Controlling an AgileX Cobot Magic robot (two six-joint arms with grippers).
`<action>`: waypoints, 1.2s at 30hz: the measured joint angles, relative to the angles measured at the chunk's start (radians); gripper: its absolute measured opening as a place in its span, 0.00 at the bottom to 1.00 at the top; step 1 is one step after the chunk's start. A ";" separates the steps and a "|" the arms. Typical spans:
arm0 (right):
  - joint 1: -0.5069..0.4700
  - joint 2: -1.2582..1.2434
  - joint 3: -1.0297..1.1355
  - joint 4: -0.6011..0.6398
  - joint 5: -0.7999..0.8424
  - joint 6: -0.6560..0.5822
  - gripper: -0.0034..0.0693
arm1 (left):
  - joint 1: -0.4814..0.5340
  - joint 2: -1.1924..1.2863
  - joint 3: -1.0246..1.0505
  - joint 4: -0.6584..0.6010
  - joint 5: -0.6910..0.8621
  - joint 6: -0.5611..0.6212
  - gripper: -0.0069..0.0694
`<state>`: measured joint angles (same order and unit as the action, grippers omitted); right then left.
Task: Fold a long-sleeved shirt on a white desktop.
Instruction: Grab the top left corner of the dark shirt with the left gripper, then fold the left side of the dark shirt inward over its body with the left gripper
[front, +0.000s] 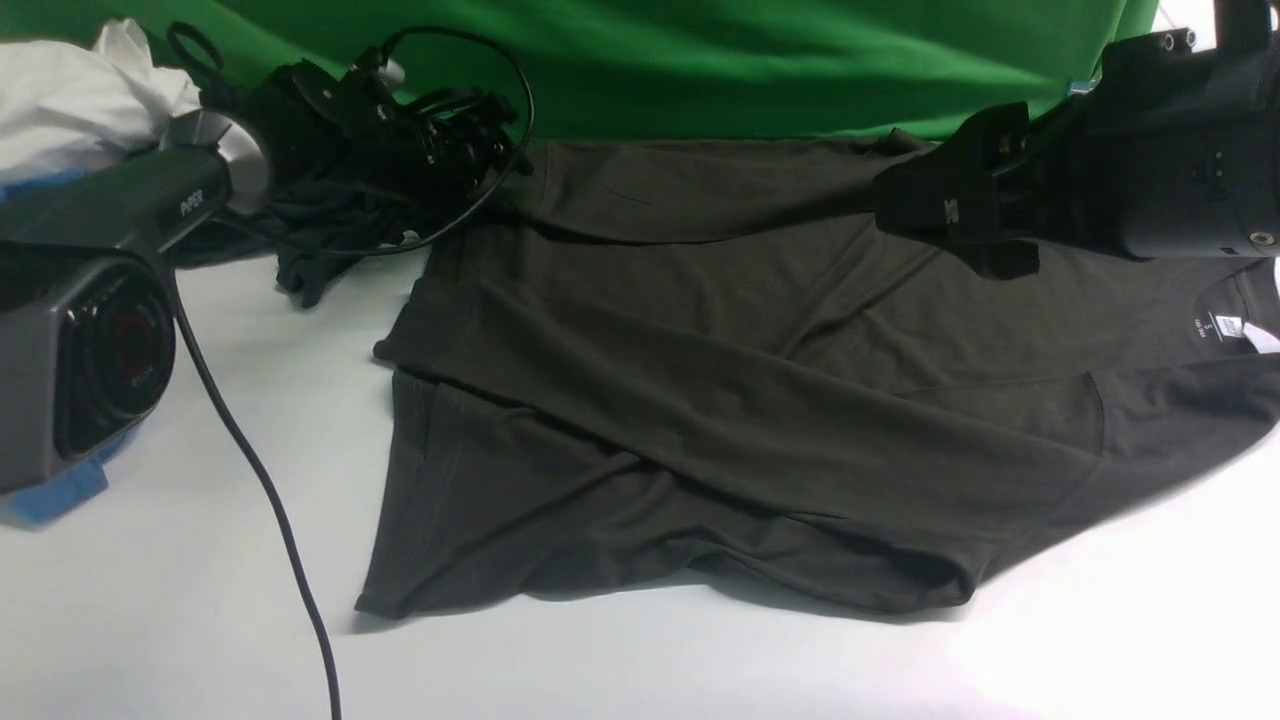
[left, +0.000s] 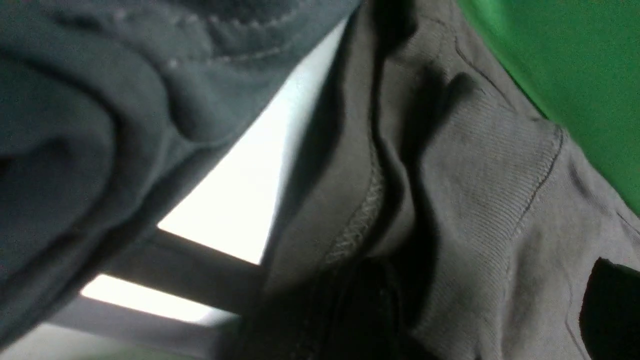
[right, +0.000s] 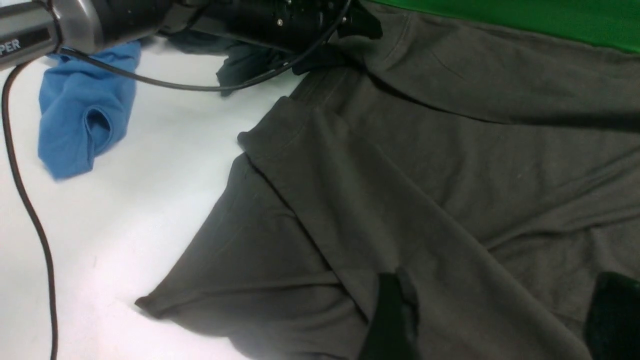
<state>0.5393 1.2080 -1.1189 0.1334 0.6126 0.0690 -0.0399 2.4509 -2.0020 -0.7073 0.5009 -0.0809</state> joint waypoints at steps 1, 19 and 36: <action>0.000 0.000 0.000 0.000 0.000 0.000 0.70 | 0.000 0.000 0.000 0.000 0.000 0.001 0.80; 0.000 0.000 0.000 0.000 0.003 0.014 0.70 | 0.000 0.003 -0.001 -0.021 -0.024 0.046 0.26; 0.000 0.000 0.000 0.001 0.033 0.026 0.70 | 0.007 -0.163 -0.001 0.096 0.183 0.050 0.14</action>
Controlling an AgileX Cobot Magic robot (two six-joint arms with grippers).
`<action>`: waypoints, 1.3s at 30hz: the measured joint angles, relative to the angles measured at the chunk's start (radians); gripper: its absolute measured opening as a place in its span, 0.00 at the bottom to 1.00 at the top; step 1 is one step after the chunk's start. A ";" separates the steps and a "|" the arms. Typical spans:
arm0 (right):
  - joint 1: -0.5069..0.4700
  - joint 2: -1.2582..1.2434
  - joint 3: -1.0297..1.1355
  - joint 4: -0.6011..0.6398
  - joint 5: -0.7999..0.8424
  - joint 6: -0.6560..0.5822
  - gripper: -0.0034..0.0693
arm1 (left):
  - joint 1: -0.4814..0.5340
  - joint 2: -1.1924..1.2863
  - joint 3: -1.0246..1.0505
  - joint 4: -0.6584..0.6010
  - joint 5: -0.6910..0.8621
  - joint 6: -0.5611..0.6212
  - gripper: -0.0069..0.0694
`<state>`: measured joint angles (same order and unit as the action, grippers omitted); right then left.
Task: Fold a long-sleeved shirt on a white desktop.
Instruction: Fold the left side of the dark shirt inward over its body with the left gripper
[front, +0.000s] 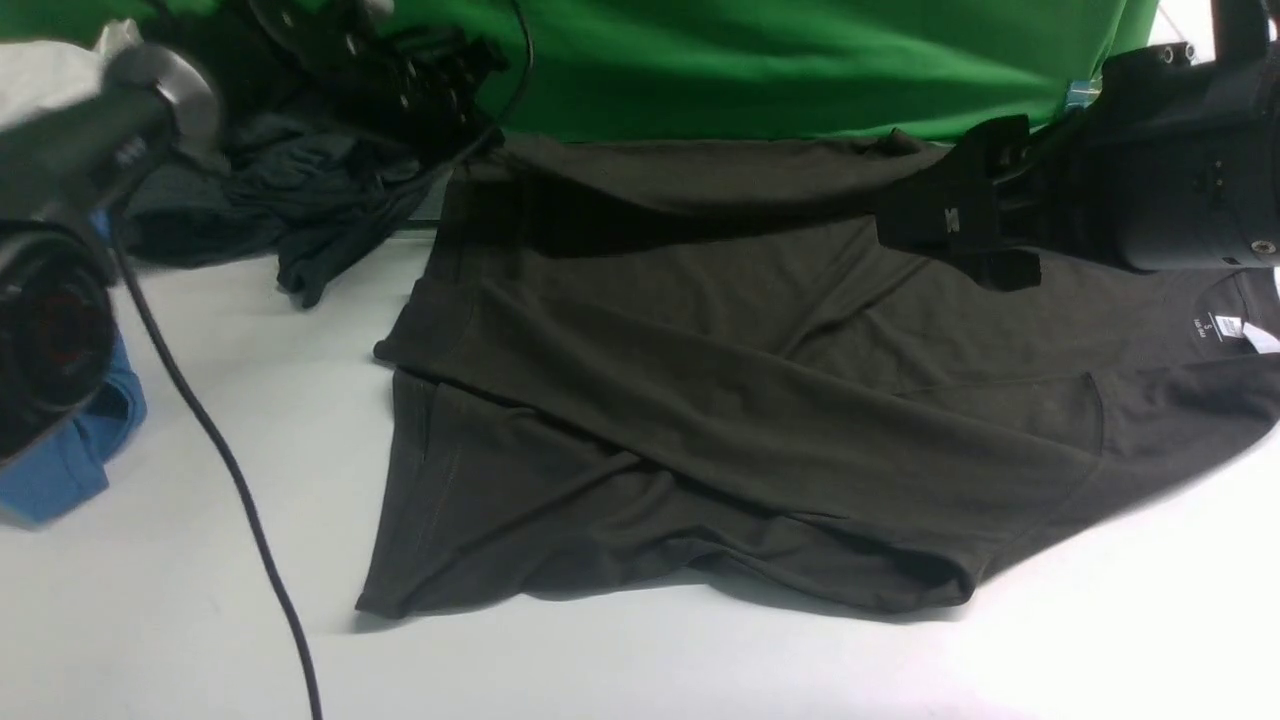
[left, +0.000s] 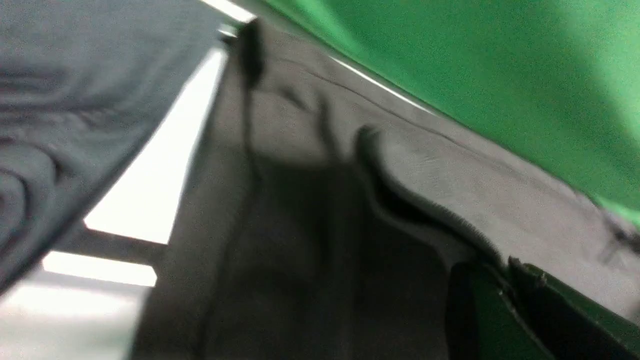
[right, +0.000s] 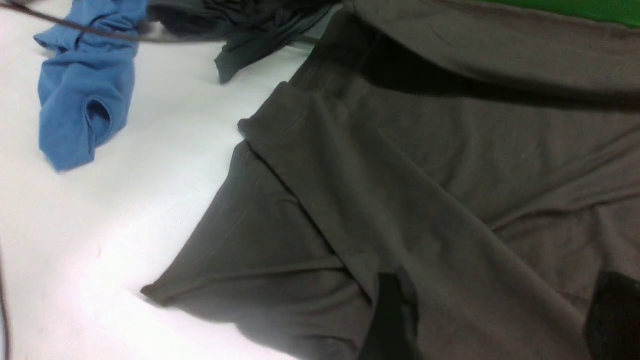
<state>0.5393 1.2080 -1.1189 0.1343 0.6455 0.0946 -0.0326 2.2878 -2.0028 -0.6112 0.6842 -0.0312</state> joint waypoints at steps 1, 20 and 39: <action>0.000 0.000 0.000 0.000 0.001 0.000 0.70 | 0.000 -0.023 0.000 0.014 0.042 0.007 0.14; 0.000 0.000 0.000 -0.005 0.061 -0.049 0.70 | -0.027 -0.163 0.015 0.397 0.485 -0.054 0.14; 0.000 0.000 0.000 -0.005 0.103 -0.072 0.71 | -0.082 -0.178 0.249 0.558 0.365 -0.103 0.23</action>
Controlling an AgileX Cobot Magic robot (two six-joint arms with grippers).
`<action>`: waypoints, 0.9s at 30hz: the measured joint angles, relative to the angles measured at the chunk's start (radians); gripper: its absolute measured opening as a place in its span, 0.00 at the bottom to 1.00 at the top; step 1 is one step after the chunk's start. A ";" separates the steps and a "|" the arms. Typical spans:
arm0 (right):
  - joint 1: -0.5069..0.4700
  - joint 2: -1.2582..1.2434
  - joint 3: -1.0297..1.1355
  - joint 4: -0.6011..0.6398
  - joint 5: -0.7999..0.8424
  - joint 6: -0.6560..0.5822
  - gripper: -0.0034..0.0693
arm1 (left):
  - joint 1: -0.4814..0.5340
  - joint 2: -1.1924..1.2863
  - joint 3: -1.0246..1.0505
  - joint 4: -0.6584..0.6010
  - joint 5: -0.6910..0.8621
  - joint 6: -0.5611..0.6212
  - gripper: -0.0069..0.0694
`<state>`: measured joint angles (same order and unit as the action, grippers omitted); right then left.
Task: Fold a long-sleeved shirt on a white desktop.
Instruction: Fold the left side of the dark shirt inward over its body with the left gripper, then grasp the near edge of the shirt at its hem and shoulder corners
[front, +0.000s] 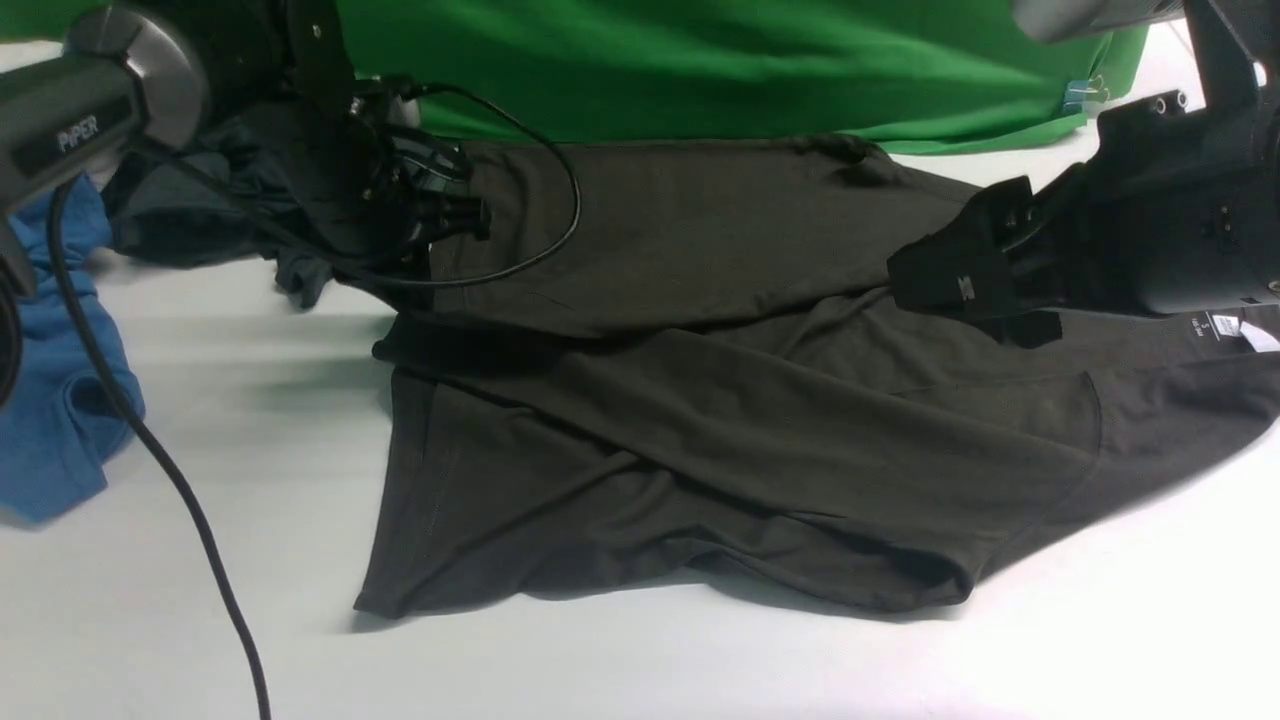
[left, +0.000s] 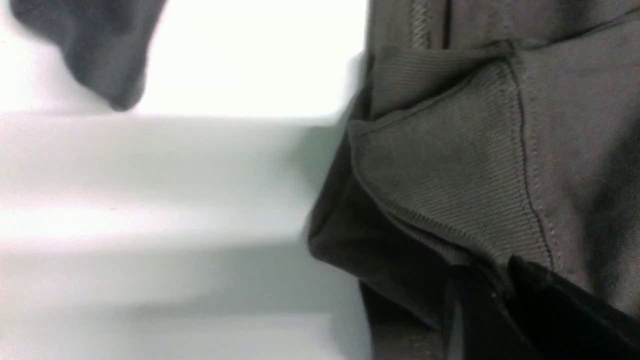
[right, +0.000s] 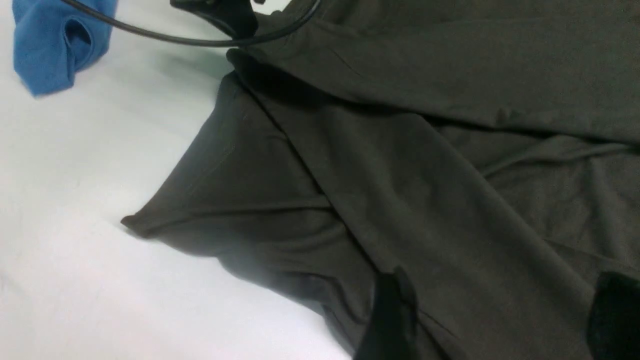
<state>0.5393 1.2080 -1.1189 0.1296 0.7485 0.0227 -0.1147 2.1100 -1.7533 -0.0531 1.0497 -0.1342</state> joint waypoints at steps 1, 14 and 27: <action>0.000 0.000 0.000 0.000 0.000 -0.004 0.71 | 0.000 0.000 0.000 0.003 0.003 -0.001 0.25; 0.000 0.000 0.000 -0.130 0.049 -0.009 0.71 | -0.001 -0.100 0.096 -0.007 0.157 0.093 0.79; 0.000 0.000 0.040 -0.140 0.031 -0.011 0.71 | 0.000 -0.449 0.756 -0.104 -0.063 0.010 0.82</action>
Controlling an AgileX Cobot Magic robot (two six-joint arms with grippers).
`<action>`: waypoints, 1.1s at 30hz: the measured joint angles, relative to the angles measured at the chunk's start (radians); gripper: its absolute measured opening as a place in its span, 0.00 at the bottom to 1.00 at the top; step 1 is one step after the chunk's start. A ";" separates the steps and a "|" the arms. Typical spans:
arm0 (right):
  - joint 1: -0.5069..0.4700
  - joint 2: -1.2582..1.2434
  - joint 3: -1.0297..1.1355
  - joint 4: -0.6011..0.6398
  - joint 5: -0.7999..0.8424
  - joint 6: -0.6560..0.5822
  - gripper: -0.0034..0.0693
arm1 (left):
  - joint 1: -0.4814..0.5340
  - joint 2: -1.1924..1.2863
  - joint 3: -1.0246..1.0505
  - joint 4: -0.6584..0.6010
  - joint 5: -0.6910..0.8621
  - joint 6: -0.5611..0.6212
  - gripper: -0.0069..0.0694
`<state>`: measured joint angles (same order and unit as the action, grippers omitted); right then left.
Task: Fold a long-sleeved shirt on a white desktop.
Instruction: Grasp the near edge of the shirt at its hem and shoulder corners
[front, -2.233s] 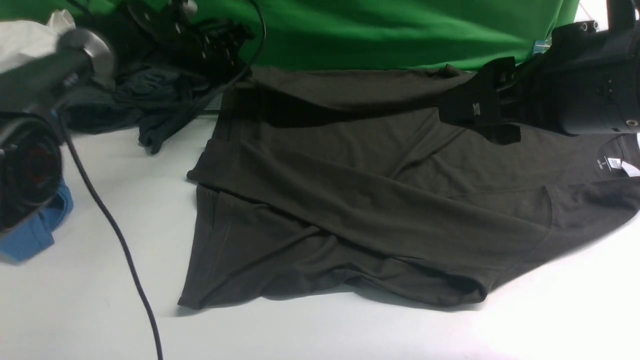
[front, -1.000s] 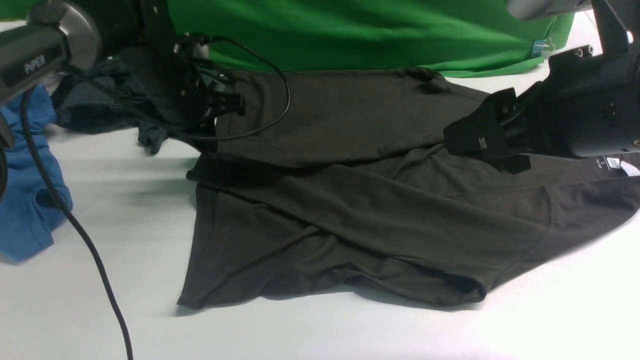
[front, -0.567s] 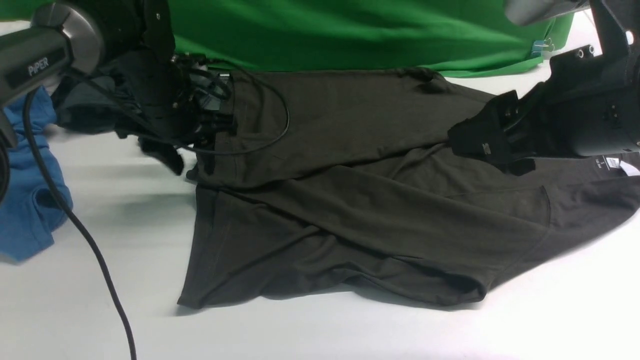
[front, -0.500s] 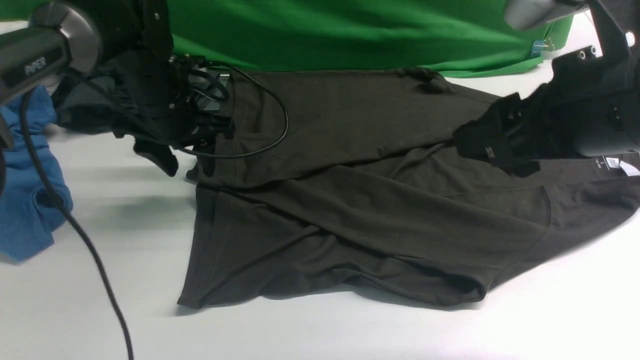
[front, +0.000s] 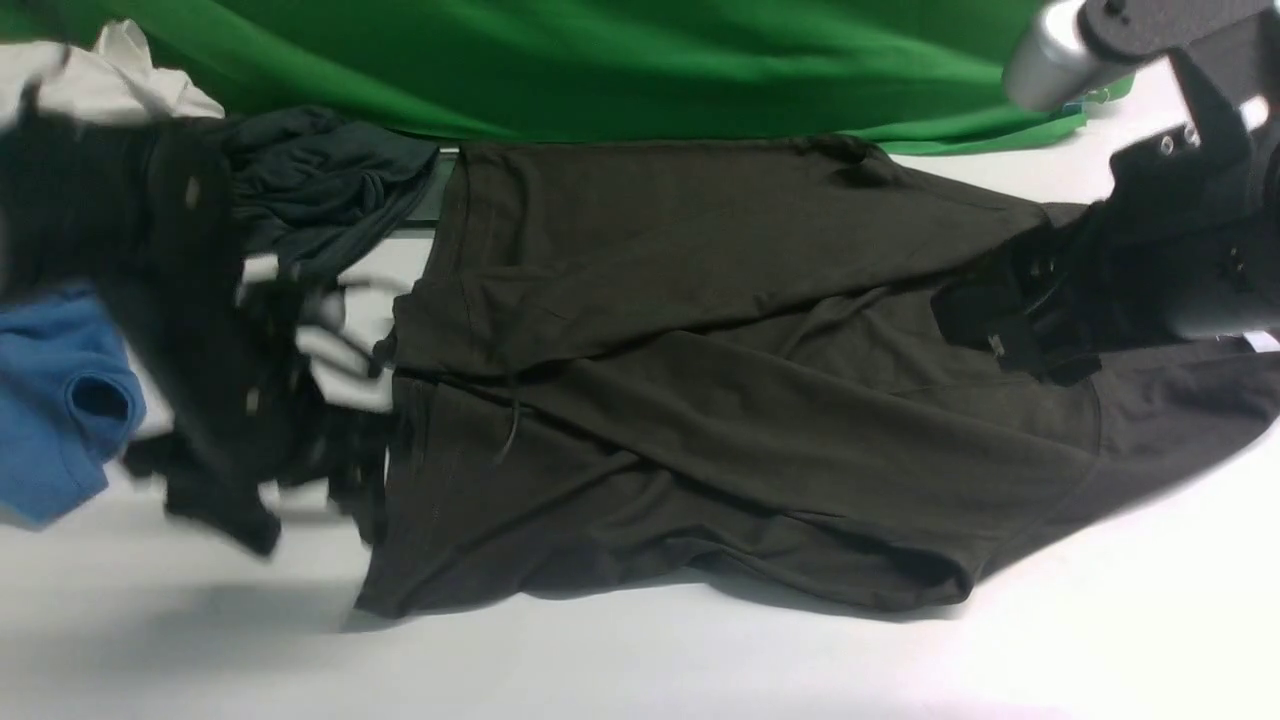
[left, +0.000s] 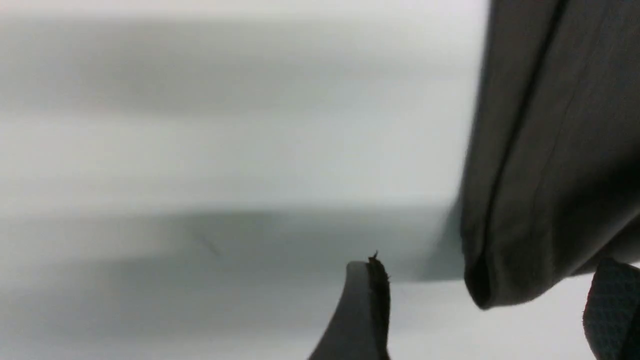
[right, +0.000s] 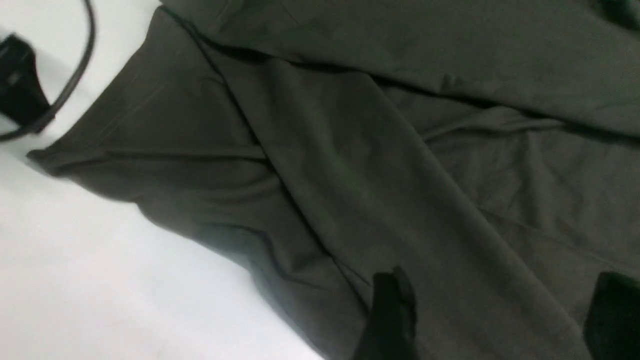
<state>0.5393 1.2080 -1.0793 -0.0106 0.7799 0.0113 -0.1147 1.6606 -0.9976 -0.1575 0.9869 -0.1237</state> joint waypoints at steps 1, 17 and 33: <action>0.000 0.000 0.002 0.000 -0.004 0.000 0.71 | 0.000 -0.002 0.008 -0.015 -0.007 0.000 0.82; 0.000 0.000 0.179 -0.004 -0.027 -0.220 0.71 | 0.003 0.052 0.138 -0.312 -0.212 0.205 0.57; 0.000 0.285 0.400 -0.251 -0.273 -0.465 0.71 | 0.003 -0.065 0.147 -0.178 -0.225 0.222 0.14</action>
<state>0.5393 1.4929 -0.6793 -0.2617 0.5074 -0.4533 -0.1115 1.5952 -0.8509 -0.3355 0.7618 0.0981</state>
